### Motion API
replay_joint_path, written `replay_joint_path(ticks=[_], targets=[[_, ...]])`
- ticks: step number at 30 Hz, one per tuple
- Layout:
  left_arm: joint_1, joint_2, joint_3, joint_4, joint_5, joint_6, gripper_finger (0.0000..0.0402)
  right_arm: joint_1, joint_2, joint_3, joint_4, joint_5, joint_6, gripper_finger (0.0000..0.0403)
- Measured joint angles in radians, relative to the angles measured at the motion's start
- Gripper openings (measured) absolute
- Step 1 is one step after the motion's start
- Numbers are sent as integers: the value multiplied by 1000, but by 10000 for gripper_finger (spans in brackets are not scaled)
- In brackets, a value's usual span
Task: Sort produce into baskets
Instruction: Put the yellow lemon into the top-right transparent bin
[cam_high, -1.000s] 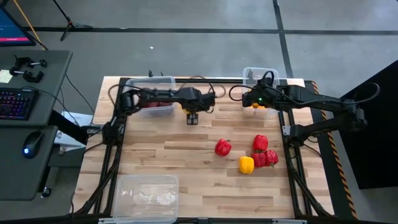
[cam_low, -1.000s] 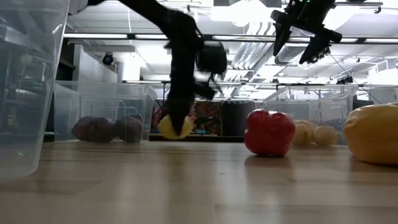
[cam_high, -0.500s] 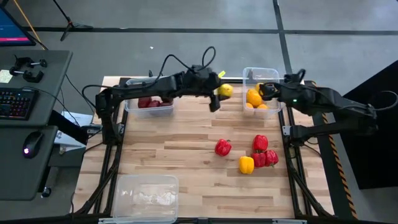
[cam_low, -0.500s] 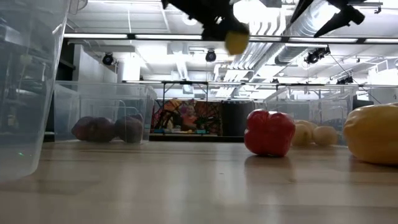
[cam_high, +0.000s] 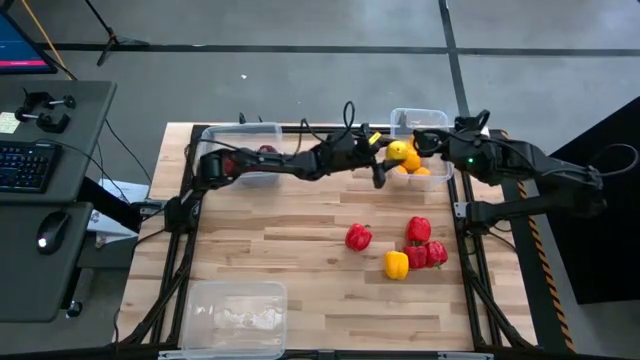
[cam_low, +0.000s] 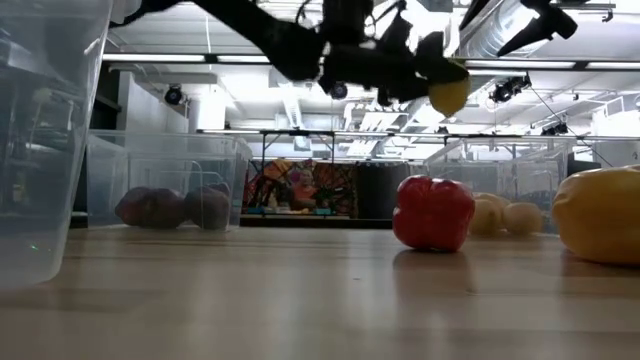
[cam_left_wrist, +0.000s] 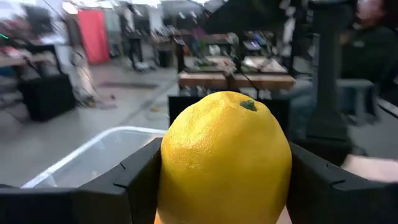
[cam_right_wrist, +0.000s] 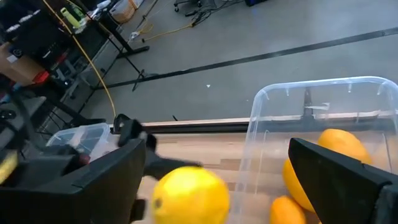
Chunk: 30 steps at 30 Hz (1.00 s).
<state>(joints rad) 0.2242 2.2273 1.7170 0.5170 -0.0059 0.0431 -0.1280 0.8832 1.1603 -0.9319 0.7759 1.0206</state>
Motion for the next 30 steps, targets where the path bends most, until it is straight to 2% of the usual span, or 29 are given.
replay_joint_path(ticks=[7,13,22,30], targets=[[12,138,164,54,-25,-6,252,0,54,0,18,-2,0,383],[13,239,315,-6,-34,-6,255,0,88,0,22,2,0,383],[8,253,323,-99,-54,-31,257,0,43,0,48,87,-7,383],[10,253,323,-128,-54,-31,259,0,28,0,83,85,-57,383]])
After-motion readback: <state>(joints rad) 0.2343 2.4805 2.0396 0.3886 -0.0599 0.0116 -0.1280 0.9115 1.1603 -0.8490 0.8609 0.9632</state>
